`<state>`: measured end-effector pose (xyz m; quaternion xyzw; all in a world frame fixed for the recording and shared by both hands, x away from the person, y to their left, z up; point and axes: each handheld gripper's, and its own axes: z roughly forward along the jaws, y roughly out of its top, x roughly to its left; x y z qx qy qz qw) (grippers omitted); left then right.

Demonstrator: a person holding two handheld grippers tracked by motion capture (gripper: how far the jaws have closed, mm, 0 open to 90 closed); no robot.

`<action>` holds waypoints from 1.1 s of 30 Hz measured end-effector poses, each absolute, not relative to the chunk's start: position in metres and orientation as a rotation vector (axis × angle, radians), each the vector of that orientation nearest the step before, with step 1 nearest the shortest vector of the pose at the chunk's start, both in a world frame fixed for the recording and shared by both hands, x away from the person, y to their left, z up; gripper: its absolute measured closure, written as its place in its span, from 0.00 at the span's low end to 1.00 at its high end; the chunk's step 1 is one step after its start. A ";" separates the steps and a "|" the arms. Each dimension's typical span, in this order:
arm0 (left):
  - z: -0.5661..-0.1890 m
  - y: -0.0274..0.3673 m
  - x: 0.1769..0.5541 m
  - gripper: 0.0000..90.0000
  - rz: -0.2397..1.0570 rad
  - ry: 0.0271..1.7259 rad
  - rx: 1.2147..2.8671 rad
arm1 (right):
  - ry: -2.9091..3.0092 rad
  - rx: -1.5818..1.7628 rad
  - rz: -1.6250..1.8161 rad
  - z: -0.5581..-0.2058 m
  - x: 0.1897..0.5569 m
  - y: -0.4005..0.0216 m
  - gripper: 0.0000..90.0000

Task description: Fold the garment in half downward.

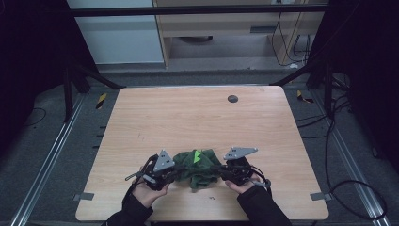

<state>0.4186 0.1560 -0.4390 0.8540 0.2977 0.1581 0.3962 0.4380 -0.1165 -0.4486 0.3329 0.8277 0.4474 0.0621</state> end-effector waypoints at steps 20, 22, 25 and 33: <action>-0.445 0.172 0.401 0.90 0.370 0.804 2.166 | 2.363 1.056 1.409 -0.433 0.432 -0.129 1.00; -0.442 0.179 0.405 0.88 0.397 0.845 2.144 | 2.360 1.078 1.410 -0.434 0.439 -0.126 1.00; -0.436 0.185 0.414 0.87 0.399 0.886 2.111 | 2.354 1.097 1.412 -0.436 0.450 -0.118 1.00; -0.432 0.168 0.440 0.94 0.380 0.927 2.087 | 2.407 1.091 1.382 -0.441 0.464 -0.094 1.00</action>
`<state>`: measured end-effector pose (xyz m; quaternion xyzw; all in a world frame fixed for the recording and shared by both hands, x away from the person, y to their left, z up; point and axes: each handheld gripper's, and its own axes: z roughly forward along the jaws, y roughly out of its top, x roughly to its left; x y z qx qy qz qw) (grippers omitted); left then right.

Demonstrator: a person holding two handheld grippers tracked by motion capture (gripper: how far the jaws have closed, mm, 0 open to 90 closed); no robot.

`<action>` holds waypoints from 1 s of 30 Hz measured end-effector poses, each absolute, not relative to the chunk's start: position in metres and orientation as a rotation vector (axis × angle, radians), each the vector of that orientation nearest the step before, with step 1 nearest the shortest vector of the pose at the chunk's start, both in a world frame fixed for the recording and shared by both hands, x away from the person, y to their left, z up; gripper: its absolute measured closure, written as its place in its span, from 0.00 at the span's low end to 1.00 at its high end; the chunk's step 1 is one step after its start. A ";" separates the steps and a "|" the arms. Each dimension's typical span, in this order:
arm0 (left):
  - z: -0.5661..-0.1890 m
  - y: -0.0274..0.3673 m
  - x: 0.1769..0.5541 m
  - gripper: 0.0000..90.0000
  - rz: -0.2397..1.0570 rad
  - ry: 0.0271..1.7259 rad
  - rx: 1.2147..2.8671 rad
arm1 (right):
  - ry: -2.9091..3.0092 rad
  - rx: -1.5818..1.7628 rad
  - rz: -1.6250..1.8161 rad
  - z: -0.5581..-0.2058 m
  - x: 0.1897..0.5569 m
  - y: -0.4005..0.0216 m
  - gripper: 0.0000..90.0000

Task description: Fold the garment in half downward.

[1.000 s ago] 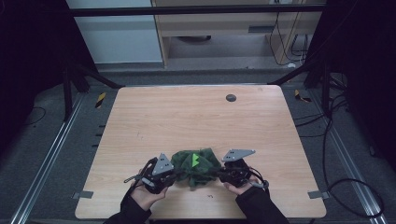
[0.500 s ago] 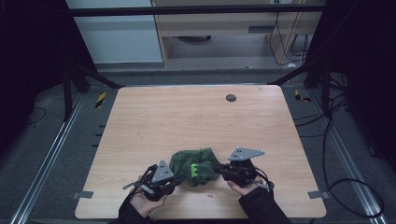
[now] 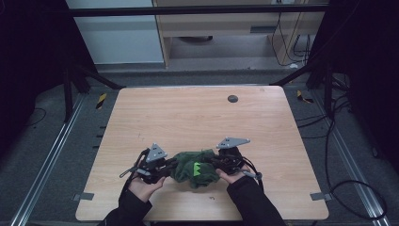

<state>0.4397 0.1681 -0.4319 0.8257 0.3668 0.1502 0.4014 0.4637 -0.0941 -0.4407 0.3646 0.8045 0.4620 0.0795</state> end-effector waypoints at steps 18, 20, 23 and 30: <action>-0.451 0.160 0.417 1.00 0.278 0.867 2.174 | 2.493 1.059 1.350 -0.454 0.437 -0.111 1.00; -0.448 0.168 0.421 0.96 0.306 0.899 2.137 | 2.441 1.079 1.373 -0.450 0.439 -0.117 0.99; -0.446 0.178 0.426 0.92 0.337 0.931 2.104 | 2.385 1.107 1.379 -0.448 0.443 -0.126 0.95; -0.447 0.214 0.447 0.80 0.426 1.029 2.037 | 2.208 1.248 1.278 -0.454 0.458 -0.165 0.82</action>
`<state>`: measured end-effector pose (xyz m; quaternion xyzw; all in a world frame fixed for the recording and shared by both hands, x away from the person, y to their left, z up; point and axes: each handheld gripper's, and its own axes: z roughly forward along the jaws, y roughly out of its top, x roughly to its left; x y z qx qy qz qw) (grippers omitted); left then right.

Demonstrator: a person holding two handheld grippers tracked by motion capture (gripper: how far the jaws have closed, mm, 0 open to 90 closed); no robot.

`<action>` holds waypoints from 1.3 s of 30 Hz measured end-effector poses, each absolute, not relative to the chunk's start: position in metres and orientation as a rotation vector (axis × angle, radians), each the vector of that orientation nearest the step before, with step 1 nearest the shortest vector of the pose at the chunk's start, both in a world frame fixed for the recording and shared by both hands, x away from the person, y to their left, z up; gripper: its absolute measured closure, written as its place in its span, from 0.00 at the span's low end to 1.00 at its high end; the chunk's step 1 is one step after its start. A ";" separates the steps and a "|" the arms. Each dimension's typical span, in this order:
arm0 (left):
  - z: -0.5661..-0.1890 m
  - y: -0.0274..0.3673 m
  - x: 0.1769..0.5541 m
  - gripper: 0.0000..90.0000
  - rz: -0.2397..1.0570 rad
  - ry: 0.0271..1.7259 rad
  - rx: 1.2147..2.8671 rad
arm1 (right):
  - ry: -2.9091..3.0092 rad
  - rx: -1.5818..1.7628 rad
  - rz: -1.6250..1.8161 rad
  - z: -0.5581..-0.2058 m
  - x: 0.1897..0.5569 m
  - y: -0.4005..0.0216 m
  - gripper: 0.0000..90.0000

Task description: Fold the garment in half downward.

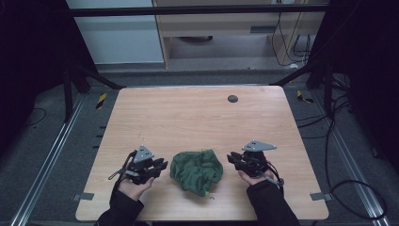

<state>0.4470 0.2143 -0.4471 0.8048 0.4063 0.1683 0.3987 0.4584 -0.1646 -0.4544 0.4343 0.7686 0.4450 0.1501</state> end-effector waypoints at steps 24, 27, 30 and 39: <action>-0.460 0.286 0.472 0.40 0.601 1.157 1.962 | 1.990 1.383 1.154 -0.462 0.475 -0.231 0.41; -0.465 0.295 0.475 0.38 0.606 1.187 1.963 | 1.981 1.408 1.141 -0.464 0.475 -0.237 0.37; -0.466 0.300 0.477 0.36 0.607 1.203 1.965 | 1.976 1.420 1.133 -0.465 0.476 -0.241 0.34; -0.470 0.320 0.480 0.31 0.624 1.241 1.953 | 1.960 1.470 1.064 -0.472 0.478 -0.261 0.25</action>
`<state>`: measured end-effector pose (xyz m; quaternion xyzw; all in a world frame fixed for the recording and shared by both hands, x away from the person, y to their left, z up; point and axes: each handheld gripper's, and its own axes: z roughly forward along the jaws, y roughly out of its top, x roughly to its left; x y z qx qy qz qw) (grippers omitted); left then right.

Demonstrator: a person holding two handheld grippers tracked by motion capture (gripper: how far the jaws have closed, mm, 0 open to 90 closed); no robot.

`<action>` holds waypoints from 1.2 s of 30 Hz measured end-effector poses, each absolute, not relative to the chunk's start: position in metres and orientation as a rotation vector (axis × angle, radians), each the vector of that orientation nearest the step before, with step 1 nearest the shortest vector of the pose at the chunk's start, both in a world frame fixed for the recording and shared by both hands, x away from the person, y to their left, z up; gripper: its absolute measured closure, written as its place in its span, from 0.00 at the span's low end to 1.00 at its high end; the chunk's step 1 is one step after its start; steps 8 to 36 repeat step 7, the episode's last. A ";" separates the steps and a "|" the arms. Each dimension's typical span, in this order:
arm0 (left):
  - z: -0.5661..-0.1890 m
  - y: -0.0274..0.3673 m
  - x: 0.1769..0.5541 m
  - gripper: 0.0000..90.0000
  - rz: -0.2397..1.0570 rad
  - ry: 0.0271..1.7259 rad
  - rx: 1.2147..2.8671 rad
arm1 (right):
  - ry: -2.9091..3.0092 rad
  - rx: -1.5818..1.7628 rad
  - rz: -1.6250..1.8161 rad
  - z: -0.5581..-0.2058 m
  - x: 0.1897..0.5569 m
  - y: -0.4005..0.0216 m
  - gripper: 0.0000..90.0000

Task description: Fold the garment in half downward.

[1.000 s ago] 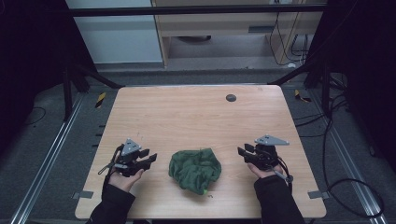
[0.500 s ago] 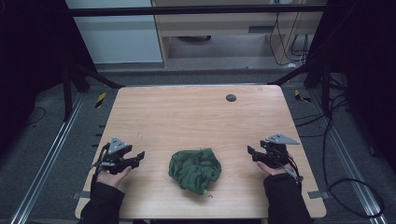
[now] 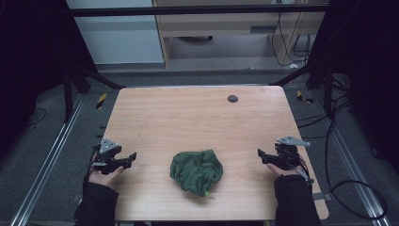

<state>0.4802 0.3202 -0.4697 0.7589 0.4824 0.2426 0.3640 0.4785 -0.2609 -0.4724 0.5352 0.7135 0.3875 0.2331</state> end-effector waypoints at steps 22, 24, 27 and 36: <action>-0.473 0.325 0.482 0.29 0.630 1.255 1.973 | 1.966 1.469 1.017 -0.476 0.479 -0.268 0.21; -0.473 0.325 0.482 0.29 0.630 1.255 1.973 | 1.966 1.469 1.017 -0.476 0.479 -0.268 0.21; -0.473 0.325 0.482 0.29 0.630 1.255 1.973 | 1.966 1.469 1.017 -0.476 0.479 -0.268 0.21; -0.473 0.325 0.482 0.29 0.630 1.255 1.973 | 1.966 1.469 1.017 -0.476 0.479 -0.268 0.21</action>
